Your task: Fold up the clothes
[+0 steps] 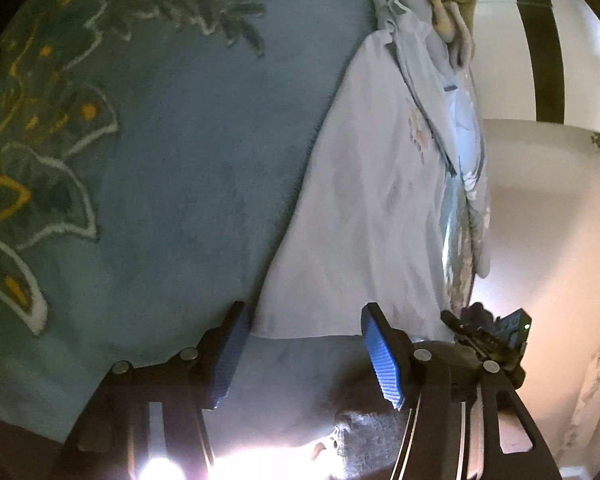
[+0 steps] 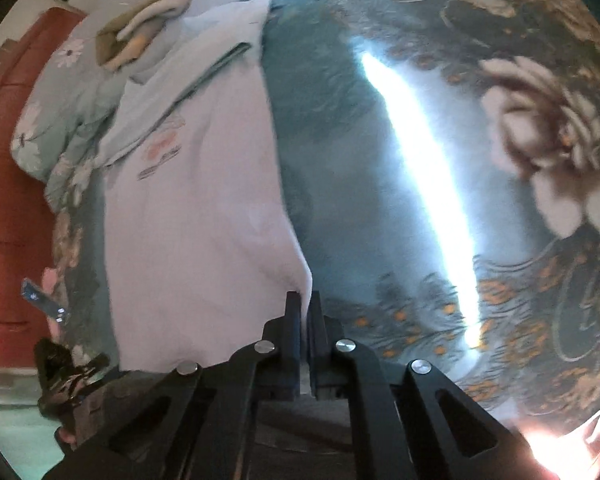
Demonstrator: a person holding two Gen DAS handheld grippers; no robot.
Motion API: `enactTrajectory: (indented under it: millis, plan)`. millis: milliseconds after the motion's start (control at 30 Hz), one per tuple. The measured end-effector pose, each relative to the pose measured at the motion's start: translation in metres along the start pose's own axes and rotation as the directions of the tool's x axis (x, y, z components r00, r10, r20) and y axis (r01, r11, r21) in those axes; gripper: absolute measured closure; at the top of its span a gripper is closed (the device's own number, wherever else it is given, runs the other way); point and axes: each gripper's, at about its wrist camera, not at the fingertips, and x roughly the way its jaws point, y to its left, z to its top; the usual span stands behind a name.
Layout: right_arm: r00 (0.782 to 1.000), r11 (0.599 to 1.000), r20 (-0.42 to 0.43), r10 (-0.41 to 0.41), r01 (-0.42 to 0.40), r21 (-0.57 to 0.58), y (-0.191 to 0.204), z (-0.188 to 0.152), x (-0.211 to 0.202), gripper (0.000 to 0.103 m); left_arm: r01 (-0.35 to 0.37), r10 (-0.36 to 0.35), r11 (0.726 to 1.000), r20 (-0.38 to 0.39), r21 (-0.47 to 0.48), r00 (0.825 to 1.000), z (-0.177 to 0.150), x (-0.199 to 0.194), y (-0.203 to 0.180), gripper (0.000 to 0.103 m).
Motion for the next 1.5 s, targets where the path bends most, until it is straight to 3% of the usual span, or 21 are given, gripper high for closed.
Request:
enactTrajectory:
  millis: [167,267,400,467,500,533,667,933,1067,1267,1500]
  plan:
    - [0.998,0.998,0.002,-0.056,0.056,0.027,-0.009,0.004,0.0,0.101,0.012,-0.012,1.0,0.012,-0.018,1.0,0.0,0.002,0.001,0.042]
    - [0.999,0.998,-0.016,-0.035,0.036,0.055,-0.013,0.005,0.004,0.101,0.026,-0.026,0.999,0.021,-0.026,0.999,-0.003,0.002,0.003,0.043]
    - [1.0,0.999,-0.016,-0.017,0.018,0.051,-0.014,0.005,0.0,0.1,0.013,-0.012,0.999,0.013,-0.033,1.0,-0.005,0.009,0.001,0.061]
    - [1.0,0.999,-0.014,-0.008,0.008,0.05,-0.014,0.006,-0.003,0.1,-0.004,0.005,1.0,0.041,-0.016,0.999,-0.005,0.004,-0.005,0.079]
    - [1.0,0.999,-0.013,-0.004,0.005,0.05,-0.012,0.006,-0.003,0.1,-0.014,0.015,1.0,0.061,-0.005,0.998,-0.006,0.0,-0.008,0.096]
    - [1.0,0.999,-0.011,-0.001,0.001,0.049,-0.011,0.006,-0.004,0.1,-0.024,0.024,1.0,0.081,0.007,0.996,-0.006,-0.004,-0.011,0.098]
    - [0.998,0.997,0.007,0.063,-0.063,0.032,0.002,0.006,-0.017,0.1,-0.067,0.058,0.996,0.16,0.05,0.985,-0.007,-0.019,-0.025,0.099]
    - [0.966,0.971,0.1,0.239,-0.235,-0.049,0.033,0.021,-0.074,0.1,-0.036,-0.015,0.987,0.317,0.156,0.948,0.012,-0.091,-0.073,0.099]
    - [0.974,0.974,0.058,0.219,-0.214,-0.08,0.031,0.012,-0.073,0.1,-0.076,0.031,0.988,0.304,0.137,0.952,0.008,-0.081,-0.064,0.099]
    - [0.966,0.966,0.022,0.259,-0.259,0.005,0.002,0.01,-0.063,0.1,-0.085,0.071,0.995,0.244,0.046,0.967,-0.01,-0.065,-0.03,0.099]
    - [0.964,0.965,-0.053,0.261,-0.263,-0.023,-0.008,0.013,-0.031,0.099,-0.14,0.126,0.989,0.252,0.038,0.959,0.002,-0.064,-0.038,0.099]
